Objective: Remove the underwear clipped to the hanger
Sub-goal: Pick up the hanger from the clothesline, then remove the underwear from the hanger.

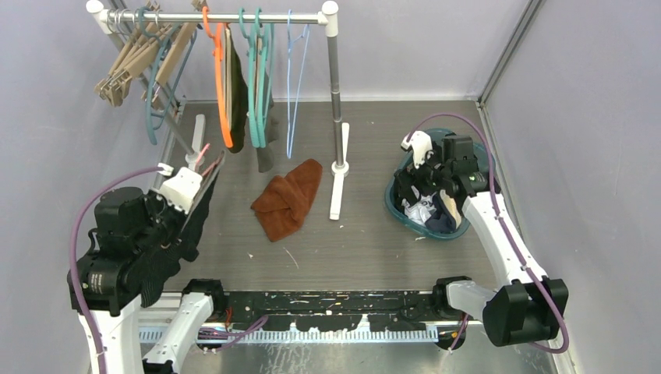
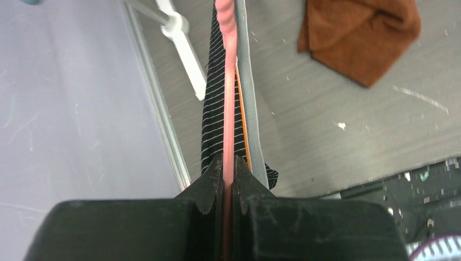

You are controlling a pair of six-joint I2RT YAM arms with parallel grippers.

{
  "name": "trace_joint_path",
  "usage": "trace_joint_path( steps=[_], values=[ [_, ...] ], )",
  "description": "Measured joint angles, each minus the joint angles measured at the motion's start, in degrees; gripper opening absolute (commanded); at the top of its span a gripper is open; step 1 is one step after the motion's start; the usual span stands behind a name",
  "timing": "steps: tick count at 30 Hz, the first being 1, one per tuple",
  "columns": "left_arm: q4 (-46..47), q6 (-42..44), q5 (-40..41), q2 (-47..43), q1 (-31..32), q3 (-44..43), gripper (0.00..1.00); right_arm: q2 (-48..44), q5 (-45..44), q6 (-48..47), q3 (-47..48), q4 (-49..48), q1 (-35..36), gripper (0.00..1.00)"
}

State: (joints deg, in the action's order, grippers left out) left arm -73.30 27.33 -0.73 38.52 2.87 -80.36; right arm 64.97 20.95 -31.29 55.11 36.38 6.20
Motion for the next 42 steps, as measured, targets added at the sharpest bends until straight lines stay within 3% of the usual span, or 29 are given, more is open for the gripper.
trace_joint_path(
  steps=[12, 23, 28, 33, 42],
  values=[
    [-14.3, 13.7, -22.0, 4.5, 0.0, -0.4, 0.0, -5.2, 5.7, 3.7, 3.7, -0.6, 0.1, 1.0],
    [-14.4, 15.9, -43.1, 14.6, 0.0, -2.9, 0.0, -5.5, 19.3, -2.8, 6.8, 4.6, 0.6, 1.0],
    [-7.5, 10.2, -51.0, 17.3, 1.2, -4.1, 0.0, -5.8, 23.7, -4.9, 6.8, 4.9, 3.8, 1.0],
    [6.8, -0.5, -55.5, 18.0, 4.9, -2.0, 0.0, -5.7, 28.5, -5.4, 7.1, 3.7, 9.0, 0.97],
    [29.8, -19.6, -59.1, 16.7, 9.5, 4.4, 0.0, -4.2, 36.0, 7.4, 5.0, -10.4, 9.9, 0.8]
  ],
)
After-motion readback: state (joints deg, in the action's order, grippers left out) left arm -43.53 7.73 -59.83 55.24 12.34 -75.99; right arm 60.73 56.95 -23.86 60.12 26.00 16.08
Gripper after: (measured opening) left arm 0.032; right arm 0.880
